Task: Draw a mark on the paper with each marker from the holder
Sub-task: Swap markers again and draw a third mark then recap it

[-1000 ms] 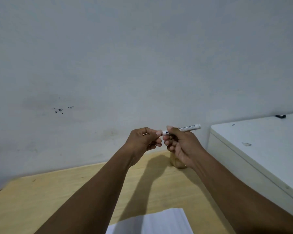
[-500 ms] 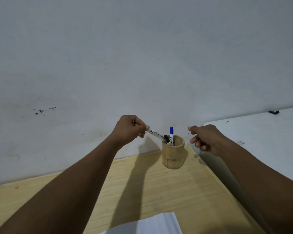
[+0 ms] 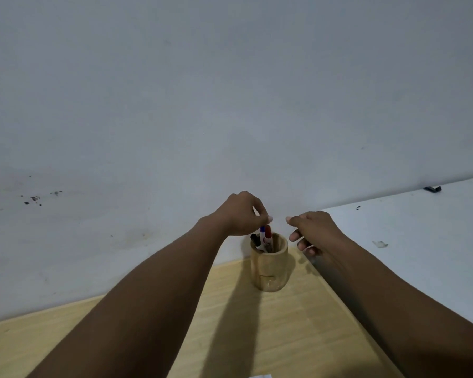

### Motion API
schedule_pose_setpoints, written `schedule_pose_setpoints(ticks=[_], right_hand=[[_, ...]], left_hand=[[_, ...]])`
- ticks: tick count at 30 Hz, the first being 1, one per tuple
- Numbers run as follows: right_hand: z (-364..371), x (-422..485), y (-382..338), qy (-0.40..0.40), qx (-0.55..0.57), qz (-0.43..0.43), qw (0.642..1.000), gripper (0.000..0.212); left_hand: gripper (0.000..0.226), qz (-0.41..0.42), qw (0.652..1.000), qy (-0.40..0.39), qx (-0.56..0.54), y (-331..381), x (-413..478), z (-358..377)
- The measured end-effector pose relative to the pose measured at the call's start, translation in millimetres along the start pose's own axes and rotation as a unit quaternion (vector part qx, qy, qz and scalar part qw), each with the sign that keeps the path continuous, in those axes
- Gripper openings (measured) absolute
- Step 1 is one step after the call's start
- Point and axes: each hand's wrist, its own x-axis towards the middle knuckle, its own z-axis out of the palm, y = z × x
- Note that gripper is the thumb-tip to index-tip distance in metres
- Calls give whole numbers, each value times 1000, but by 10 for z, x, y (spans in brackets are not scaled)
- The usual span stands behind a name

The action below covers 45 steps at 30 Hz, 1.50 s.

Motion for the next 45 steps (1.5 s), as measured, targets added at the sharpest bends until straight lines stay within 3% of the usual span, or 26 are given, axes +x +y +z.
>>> schedule_pose_setpoints(ticks=[5,9,12,20,26,31,35,39,45], right_hand=[[9,55,32,2,-12,2,1000,23],[38,54,64,2,-14,-3,1000,25],[44,13,62,2,2,1,1000,25],[231,-415,-217,-49,43,12,998,19],[659,-954,-440,-164,103,46,980,48],[1207,-1357,-428,-220,274,117,929,71],[1710,-1609,-254,-229,378,164,882,64],[2098,-1813,-110,-217,435,175,856,34],[2378,-1952,16,-191,419,158,873,20]], left_hand=[[37,-42,999,7,24,-67,197,193],[17,-40,999,-4,28,-45,257,323],[9,-24,999,35,20,-5,224,341],[16,0,980,199,-27,107,-311,-253],[18,-10,955,283,-89,63,-982,-690],[24,-47,937,296,-179,-191,-1567,-863],[23,-82,917,292,-261,-537,-2010,-883],[20,-103,900,284,-313,-872,-2402,-831],[18,-129,893,247,-353,-1267,-2859,-622]])
